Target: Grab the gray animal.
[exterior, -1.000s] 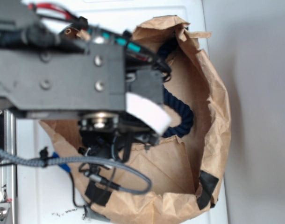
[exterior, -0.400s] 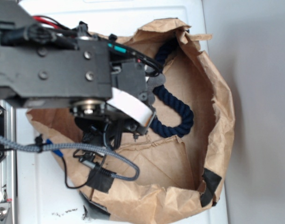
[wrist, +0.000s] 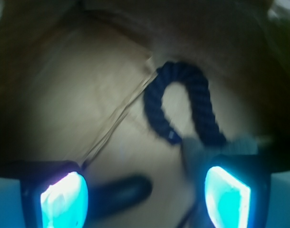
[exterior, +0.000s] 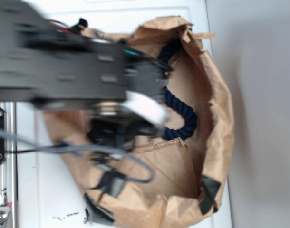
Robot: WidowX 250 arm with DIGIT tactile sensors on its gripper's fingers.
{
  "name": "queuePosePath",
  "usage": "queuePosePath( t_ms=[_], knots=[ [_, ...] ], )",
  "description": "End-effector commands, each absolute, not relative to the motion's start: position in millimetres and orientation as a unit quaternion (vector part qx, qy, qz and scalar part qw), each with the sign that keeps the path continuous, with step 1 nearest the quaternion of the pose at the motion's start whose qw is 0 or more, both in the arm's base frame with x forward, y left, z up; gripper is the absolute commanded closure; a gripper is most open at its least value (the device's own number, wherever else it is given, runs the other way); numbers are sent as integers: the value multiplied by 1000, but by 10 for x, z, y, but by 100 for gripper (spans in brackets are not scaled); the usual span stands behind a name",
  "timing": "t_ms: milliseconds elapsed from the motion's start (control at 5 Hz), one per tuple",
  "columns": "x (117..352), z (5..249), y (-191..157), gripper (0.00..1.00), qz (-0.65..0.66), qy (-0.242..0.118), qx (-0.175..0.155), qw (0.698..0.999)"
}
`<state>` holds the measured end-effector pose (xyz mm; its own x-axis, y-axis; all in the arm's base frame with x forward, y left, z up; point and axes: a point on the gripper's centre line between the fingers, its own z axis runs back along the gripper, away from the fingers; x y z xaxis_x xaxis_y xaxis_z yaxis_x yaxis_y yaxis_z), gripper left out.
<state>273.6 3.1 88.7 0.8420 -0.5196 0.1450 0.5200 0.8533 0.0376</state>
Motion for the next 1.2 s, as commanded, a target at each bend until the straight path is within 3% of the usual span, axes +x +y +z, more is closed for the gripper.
queuePosePath(
  t_ms=[0, 200, 400, 600, 800, 1000],
  knots=[
    [3073, 1199, 282, 0, -279, -107, -32, 954],
    [2982, 1358, 324, 0, -291, -112, -33, 950],
    [3052, 1280, 394, 0, -292, -124, -13, 948],
    [3209, 883, 408, 0, -294, -101, 29, 950],
    [3151, 658, 442, 0, -292, -102, 58, 949],
    [2926, 624, 457, 0, -321, -112, 65, 938]
  ],
)
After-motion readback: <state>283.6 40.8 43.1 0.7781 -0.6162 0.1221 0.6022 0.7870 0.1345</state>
